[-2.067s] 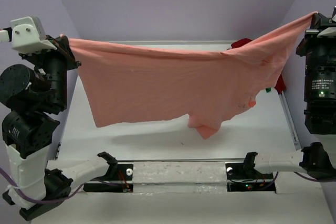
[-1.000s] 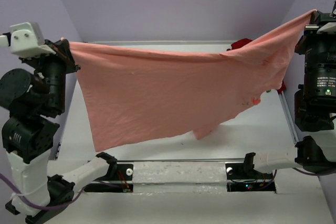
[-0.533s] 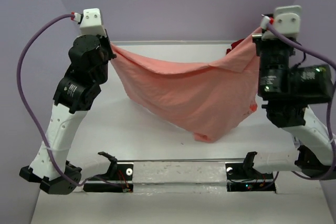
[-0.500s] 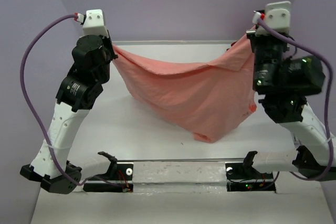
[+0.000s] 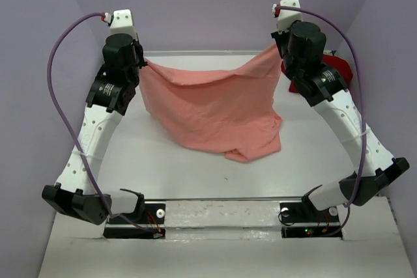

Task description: Fold and stack the t-shirts

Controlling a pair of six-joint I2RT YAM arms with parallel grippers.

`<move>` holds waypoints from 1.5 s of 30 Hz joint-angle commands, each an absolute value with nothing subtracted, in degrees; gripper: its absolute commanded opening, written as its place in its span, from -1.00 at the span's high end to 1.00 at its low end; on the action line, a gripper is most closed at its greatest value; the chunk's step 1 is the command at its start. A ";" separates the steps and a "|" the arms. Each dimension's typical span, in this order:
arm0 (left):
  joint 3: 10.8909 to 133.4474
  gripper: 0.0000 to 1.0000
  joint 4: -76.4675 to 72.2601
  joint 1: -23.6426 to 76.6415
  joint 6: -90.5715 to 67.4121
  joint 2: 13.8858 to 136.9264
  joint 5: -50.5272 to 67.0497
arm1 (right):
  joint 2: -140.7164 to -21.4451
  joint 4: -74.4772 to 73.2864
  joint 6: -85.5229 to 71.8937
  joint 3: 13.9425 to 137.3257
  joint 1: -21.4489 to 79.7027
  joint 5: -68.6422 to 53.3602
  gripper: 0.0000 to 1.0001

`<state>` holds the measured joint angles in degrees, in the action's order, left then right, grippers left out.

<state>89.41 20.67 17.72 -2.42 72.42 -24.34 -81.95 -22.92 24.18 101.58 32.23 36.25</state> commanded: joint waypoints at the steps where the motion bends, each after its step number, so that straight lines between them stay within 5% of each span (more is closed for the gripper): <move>1: 92.99 1.00 15.91 17.14 -2.37 72.69 -20.48 | -81.39 -23.20 19.43 106.17 30.15 32.43 1.00; 11: 93.16 1.00 19.34 24.16 -0.88 63.66 -28.47 | -74.54 -22.94 23.20 108.28 31.02 37.43 1.00; 21: 100.28 1.00 26.89 35.24 -1.32 50.81 -35.95 | -62.94 -6.70 47.18 106.70 52.73 60.20 1.00; 28: 103.27 1.00 30.15 34.11 -1.93 48.43 -34.64 | -55.55 -14.94 38.67 104.33 53.53 58.88 1.00; 39: 95.03 1.00 26.56 32.17 -3.34 57.47 -35.50 | -66.33 -9.32 42.19 103.45 53.53 56.79 1.00; 45: 88.43 1.00 22.07 28.05 -6.32 66.78 -32.36 | -75.93 -17.56 27.98 102.92 39.84 44.15 1.00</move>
